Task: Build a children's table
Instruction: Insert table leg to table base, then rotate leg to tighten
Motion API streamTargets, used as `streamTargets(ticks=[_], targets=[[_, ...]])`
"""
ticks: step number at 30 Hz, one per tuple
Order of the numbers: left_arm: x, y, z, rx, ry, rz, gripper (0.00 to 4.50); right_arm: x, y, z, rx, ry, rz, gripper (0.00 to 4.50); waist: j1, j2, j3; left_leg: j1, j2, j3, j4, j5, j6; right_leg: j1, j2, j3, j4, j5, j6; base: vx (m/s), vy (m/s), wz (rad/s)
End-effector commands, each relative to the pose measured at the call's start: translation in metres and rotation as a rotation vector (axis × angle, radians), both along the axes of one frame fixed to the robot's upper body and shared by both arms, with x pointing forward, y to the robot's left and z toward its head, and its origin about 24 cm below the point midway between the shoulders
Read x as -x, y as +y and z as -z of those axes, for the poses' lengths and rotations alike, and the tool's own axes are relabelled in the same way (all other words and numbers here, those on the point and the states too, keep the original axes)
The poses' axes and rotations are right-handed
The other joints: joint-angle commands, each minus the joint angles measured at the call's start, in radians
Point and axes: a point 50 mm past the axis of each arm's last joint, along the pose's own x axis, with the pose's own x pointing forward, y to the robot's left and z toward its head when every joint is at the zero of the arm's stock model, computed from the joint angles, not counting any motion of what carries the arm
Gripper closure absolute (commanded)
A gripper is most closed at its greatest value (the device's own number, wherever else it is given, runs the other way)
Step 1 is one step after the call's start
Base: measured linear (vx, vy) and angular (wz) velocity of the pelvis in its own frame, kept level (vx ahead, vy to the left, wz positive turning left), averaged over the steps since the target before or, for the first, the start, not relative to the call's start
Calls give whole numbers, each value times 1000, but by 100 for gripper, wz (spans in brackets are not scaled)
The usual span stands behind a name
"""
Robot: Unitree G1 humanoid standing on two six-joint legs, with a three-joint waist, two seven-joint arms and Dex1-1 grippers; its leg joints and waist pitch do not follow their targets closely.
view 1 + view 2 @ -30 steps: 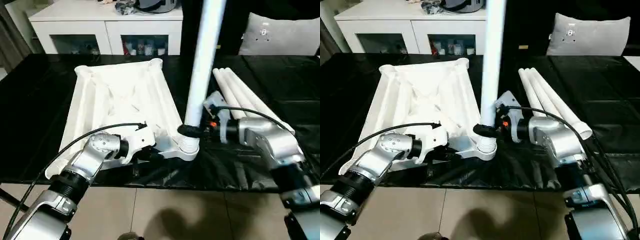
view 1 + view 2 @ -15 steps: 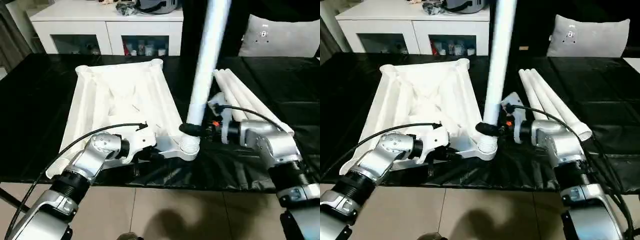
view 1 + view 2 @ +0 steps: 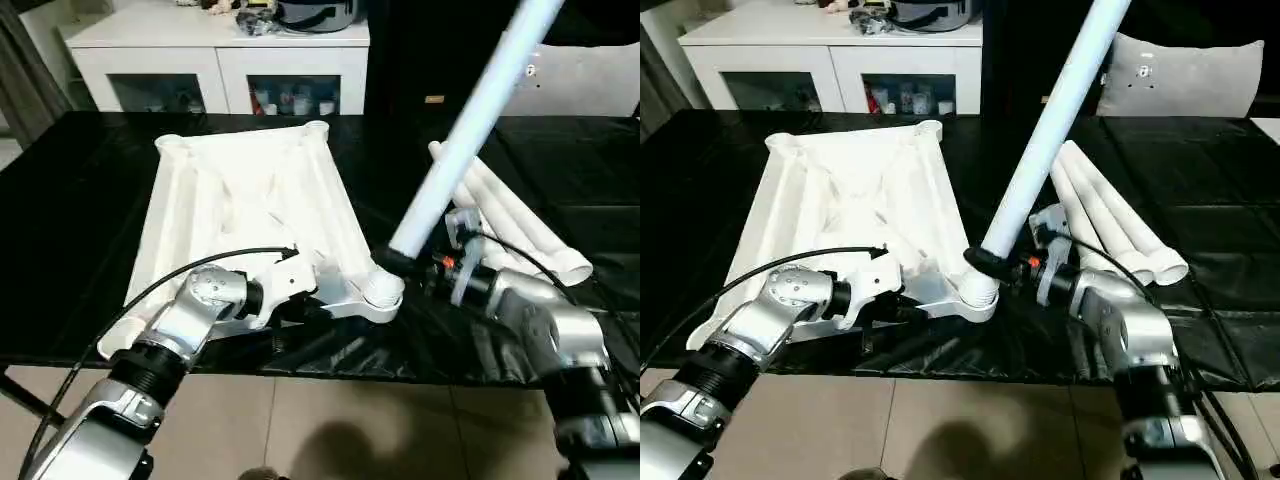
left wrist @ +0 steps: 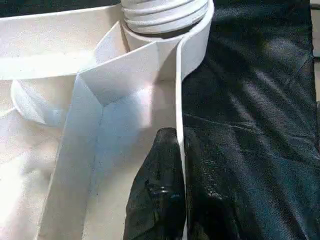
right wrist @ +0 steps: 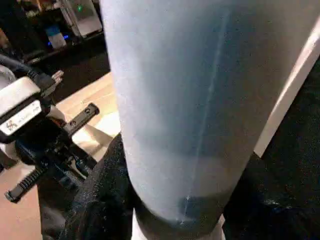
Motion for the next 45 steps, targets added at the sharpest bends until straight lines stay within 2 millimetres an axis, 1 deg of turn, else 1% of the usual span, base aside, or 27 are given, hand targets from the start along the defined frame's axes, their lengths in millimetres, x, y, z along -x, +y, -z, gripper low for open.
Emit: streamTargets(ticks=[1,6,8,12,14,16,19,20,22,23,25,26,27,30,31,34,35,36,37,38,39,40,41,42,43,44,45], targets=[[-9,-1,-11,55,-66,-69,450,9,-1,21,108,73,-18,264,-8,-12,-56,18,60,-29,-83,-274,11,33,-98,52,-104,-448,-115,0,0,0],[-9,0,-10,34,-75,-59,450,13,0,23,222,43,-84,264,-9,-13,-53,19,60,-30,-84,-281,14,32,-98,53,-108,-485,-102,0,0,0],[-10,2,-10,20,-79,-54,450,14,1,25,289,36,-134,264,-10,-12,-51,23,59,-29,-84,-301,14,28,-99,53,-114,-516,-95,0,0,0],[-11,3,-10,13,-81,-50,450,13,1,26,321,48,-167,264,-16,-13,-47,30,58,-33,-87,-344,8,26,-99,49,-123,-586,-77,0,0,0],[-12,5,-11,-2,-85,-43,450,13,1,27,344,57,-200,264,-16,-16,-49,29,61,-33,-90,-330,11,29,-99,50,-121,-558,-82,0,0,0],[-13,6,-11,-9,-88,-40,450,13,2,27,346,59,-209,264,-15,-14,-49,29,63,-33,-93,-323,16,31,-100,50,-119,-525,-93,0,0,0],[-16,8,-14,-25,-94,-27,450,10,4,27,347,66,-227,264,-16,-18,-49,28,63,-32,-95,-323,18,34,-101,50,-117,-517,-101,0,0,0],[-16,9,-15,-31,-95,-22,450,8,6,27,344,71,-231,264,-17,-20,-49,30,61,-30,-93,-324,18,32,-102,50,-120,-531,-101,0,0,0],[-18,10,-16,-38,-95,-14,450,7,7,27,336,80,-238,264,-16,-19,-48,29,61,-31,-93,-321,18,32,-103,51,-122,-542,-98,0,0,0],[-19,11,-16,-44,-95,-10,450,6,9,27,332,84,-246,264,-17,-15,-47,31,61,-31,-94,-329,16,31,-103,50,-123,-555,-96,0,0,0],[-20,12,-17,-50,-96,-7,450,6,10,27,329,89,-255,264,-19,-18,-46,33,60,-32,-93,-338,13,30,-103,49,-127,-573,-89,0,0,0],[-22,12,-18,-56,-98,-6,450,6,11,27,328,91,-261,264,-21,-14,-46,33,61,-32,-95,-346,10,30,-102,48,-128,-572,-88,0,0,0],[-22,13,-18,-58,-98,-6,450,6,12,27,327,91,-262,264,-23,-14,-46,35,61,-33,-95,-355,6,29,-101,48,-128,-569,-89,0,0,0],[-24,13,-19,-57,-96,-8,450,6,13,27,321,93,-264,264,-26,-15,-45,34,62,-35,-97,-367,2,30,-104,49,-126,-564,-96,0,0,0],[-24,14,-19,-54,-92,-10,450,6,14,28,317,95,-260,264,-27,-12,-45,33,63,-36,-98,-367,2,31,-104,49,-125,-559,-99,0,0,0],[-22,13,-16,-15,-50,-47,450,5,14,30,304,102,-187,264,-33,-12,-46,32,66,-36,-101,-367,-3,31,-103,51,-120,-523,-115,0,0,0],[-22,13,-16,-11,-45,-54,450,4,14,30,307,102,-175,264,-37,-12,-46,29,66,-37,-102,-366,-5,35,-103,51,-117,-509,-122,0,0,0],[-22,13,-15,-8,-38,-70,450,4,15,31,315,100,-152,264,-38,-9,-45,31,66,-36,-102,-370,-7,33,-103,52,-119,-506,-126,0,0,0],[-21,13,-14,-6,-26,-99,450,2,16,32,324,103,-101,264,-39,-10,-45,31,65,-36,-101,-373,-7,33,-103,51,-119,-507,-128,0,0,0],[-21,10,-11,0,-6,-176,450,-2,18,33,328,121,16,264,-41,-10,-44,30,65,-37,-103,-375,-10,34,-103,52,-117,-510,-130,0,0,0],[-21,10,-11,0,-6,-176,450,-2,18,33,328,121,16,264,-48,-10,-43,29,66,-39,-105,-377,-21,33,-103,52,-113,-510,-137,0,0,0],[-21,2,-9,17,6,-251,450,-8,22,35,337,142,136,264,-56,-15,-42,32,64,-38,-105,-385,-28,32,-103,51,-116,-536,-130,0,0,0],[-21,-2,-9,26,10,-274,450,-10,23,36,343,147,172,264,-59,-12,-42,32,62,-40,-103,-388,-30,30,-103,50,-116,-546,-130,0,0,0],[-21,-6,-9,37,11,-295,450,-11,25,37,343,159,205,264,-65,-16,-41,33,60,-40,-102,-390,-32,30,-105,49,-120,-571,-121,0,0,0],[-20,-14,-8,47,13,-324,450,-14,28,38,343,167,245,264,-67,-14,-40,31,57,-41,-101,-393,-29,29,-103,47,-124,-586,-113,0,0,0],[-18,-25,-8,56,8,-348,450,-18,32,39,342,176,301,264,-72,-17,-39,32,56,-40,-100,-393,-25,28,-103,47,-129,-603,-101,0,0,0],[-18,-25,-8,56,8,-348,450,-18,32,39,342,176,301,264,-77,-18,-38,35,54,-40,-98,-398,-24,23,-102,45,-132,-617,-94,0,0,0]])
